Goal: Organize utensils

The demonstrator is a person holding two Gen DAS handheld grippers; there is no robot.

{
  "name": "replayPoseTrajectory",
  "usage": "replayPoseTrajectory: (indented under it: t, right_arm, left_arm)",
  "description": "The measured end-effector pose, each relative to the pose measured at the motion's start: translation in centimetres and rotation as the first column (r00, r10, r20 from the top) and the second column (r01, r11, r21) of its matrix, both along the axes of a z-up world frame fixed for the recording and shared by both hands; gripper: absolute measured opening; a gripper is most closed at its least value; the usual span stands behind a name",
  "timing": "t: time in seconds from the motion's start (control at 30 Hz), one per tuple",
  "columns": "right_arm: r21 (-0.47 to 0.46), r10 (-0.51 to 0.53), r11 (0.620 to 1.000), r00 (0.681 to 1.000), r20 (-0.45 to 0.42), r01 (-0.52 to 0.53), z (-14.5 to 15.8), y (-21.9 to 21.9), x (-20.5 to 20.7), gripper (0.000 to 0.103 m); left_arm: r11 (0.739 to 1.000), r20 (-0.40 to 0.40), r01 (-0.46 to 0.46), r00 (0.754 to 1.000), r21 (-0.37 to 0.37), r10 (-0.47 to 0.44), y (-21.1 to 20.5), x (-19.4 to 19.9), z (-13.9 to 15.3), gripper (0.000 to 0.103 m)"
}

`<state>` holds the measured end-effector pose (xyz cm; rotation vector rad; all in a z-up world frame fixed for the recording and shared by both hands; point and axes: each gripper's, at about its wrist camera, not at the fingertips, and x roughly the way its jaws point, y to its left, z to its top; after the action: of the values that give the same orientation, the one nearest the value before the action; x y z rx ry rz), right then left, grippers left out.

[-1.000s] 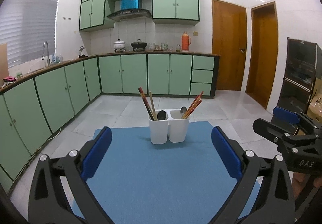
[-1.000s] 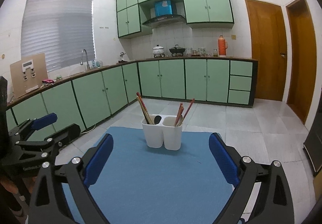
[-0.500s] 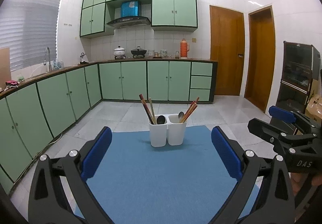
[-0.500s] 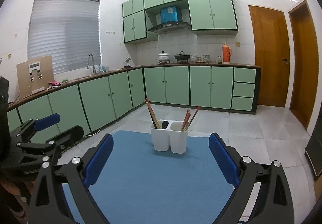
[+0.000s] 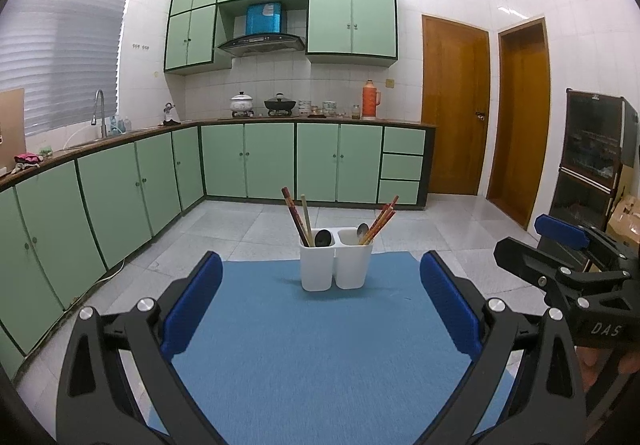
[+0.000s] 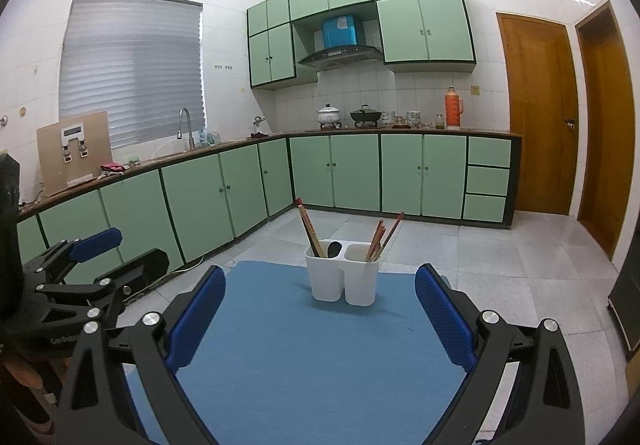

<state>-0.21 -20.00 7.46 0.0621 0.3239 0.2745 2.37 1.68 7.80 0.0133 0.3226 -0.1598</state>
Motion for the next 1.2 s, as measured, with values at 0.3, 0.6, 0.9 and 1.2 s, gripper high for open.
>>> replayPoseTrajectory:
  t: [0.3, 0.6, 0.9, 1.2]
  right_arm:
    - [0.001, -0.001, 1.0, 1.0, -0.002, 0.001, -0.09, 0.16, -0.07, 0.094]
    - [0.004, -0.002, 1.0, 1.0, 0.001, 0.002, -0.09, 0.39, -0.1, 0.094]
    - [0.005, -0.001, 1.0, 1.0, 0.002, 0.001, -0.11, 0.49, -0.13, 0.094]
    - [0.005, -0.001, 1.0, 1.0, 0.001, 0.001, -0.14, 0.61, 0.0, 0.094]
  left_arm:
    - [1.0, -0.003, -0.001, 1.0, -0.005, 0.001, 0.27, 0.01, -0.03, 0.096]
    - [1.0, -0.003, -0.001, 1.0, -0.004, 0.001, 0.18, 0.24, 0.11, 0.096]
    - [1.0, -0.004, -0.002, 1.0, -0.006, 0.002, 0.21, 0.23, 0.11, 0.096]
    - [1.0, -0.006, -0.006, 1.0, -0.01, 0.006, 0.19, 0.08, 0.26, 0.096]
